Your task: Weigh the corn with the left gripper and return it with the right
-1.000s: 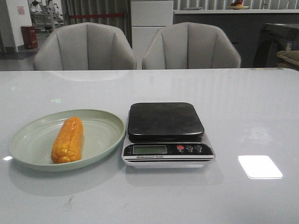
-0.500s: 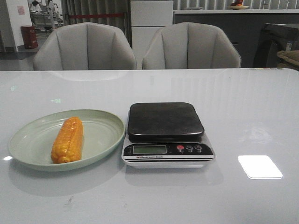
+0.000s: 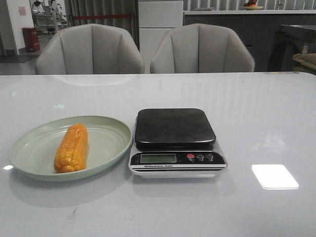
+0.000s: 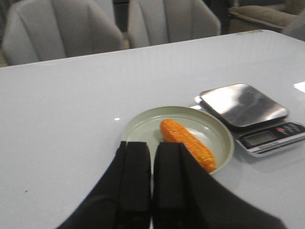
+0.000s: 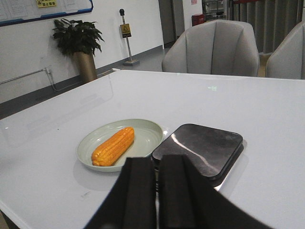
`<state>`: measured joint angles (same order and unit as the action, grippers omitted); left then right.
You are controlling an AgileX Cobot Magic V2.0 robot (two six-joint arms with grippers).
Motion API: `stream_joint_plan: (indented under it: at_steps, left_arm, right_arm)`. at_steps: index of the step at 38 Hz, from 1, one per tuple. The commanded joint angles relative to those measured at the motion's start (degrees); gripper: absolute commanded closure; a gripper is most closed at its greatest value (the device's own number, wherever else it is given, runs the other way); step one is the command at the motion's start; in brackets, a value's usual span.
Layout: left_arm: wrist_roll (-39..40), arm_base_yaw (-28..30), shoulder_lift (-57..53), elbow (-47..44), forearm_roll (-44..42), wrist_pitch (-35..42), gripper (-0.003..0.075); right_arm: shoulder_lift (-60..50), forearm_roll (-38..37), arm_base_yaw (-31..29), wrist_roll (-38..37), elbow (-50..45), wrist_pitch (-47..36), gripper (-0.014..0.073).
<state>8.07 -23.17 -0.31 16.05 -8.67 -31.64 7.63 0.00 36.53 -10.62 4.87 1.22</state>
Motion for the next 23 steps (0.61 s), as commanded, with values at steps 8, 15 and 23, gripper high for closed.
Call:
stream_joint_plan:
  at_steps: [8, 15, 23]
  left_arm:
    - [0.1, 16.0, -0.8, -10.8, -0.3, 20.4, 0.0607]
    - [0.1, 19.2, -1.3, -15.5, 0.8, 25.4, 0.0607]
    - [0.2, 19.4, -1.3, -18.3, 4.0, 31.9, 0.0607]
  right_arm:
    - [0.5, -0.7, -0.1, 0.4, 1.6, -4.4, 0.0403]
    - [0.5, -0.7, -0.1, 0.4, 1.6, -4.3, 0.0403]
    - [0.5, -0.7, -0.1, 0.4, 1.6, -4.3, 0.0403]
